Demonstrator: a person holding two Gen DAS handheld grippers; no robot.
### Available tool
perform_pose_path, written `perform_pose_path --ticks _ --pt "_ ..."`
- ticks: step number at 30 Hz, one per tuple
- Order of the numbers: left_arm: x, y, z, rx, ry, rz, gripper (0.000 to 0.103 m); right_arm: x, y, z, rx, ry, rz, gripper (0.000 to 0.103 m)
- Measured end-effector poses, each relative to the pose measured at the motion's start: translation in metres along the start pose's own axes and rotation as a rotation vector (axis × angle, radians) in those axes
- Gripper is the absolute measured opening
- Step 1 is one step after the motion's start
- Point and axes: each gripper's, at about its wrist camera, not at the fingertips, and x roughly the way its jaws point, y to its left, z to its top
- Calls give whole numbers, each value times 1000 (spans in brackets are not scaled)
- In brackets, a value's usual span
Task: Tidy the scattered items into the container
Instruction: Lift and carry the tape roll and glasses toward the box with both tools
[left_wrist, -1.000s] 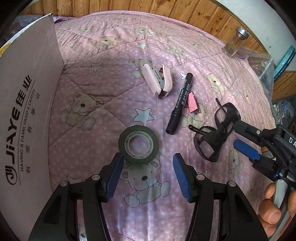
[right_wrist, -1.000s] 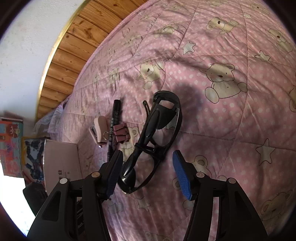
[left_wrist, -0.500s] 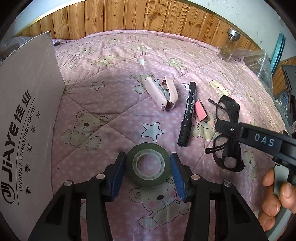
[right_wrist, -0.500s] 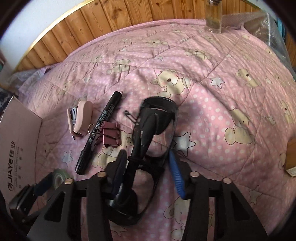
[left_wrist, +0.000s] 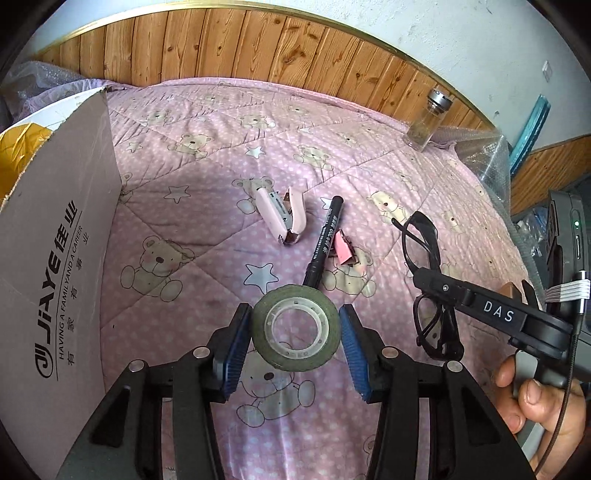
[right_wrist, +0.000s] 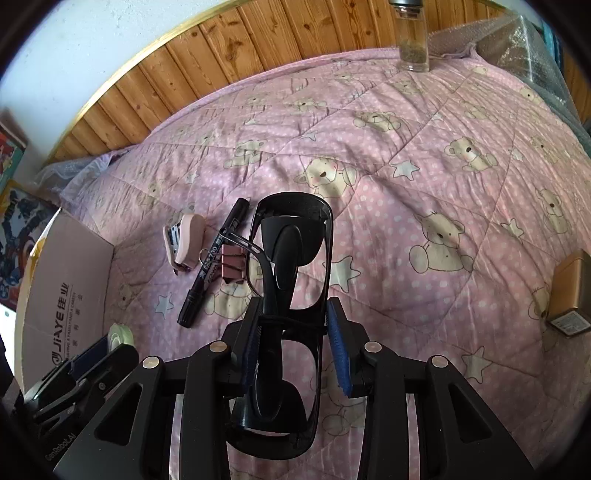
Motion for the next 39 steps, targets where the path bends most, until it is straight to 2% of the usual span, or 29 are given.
perform_pose_path --ticks 13,39 --pt "-48 -10 -16 14 -26 -22 49 -39 20 -32 -20 -5 14 36" --pt "-142 -27 -43 51 -152 -48 49 -112 73 -77 -121 -64 109 36"
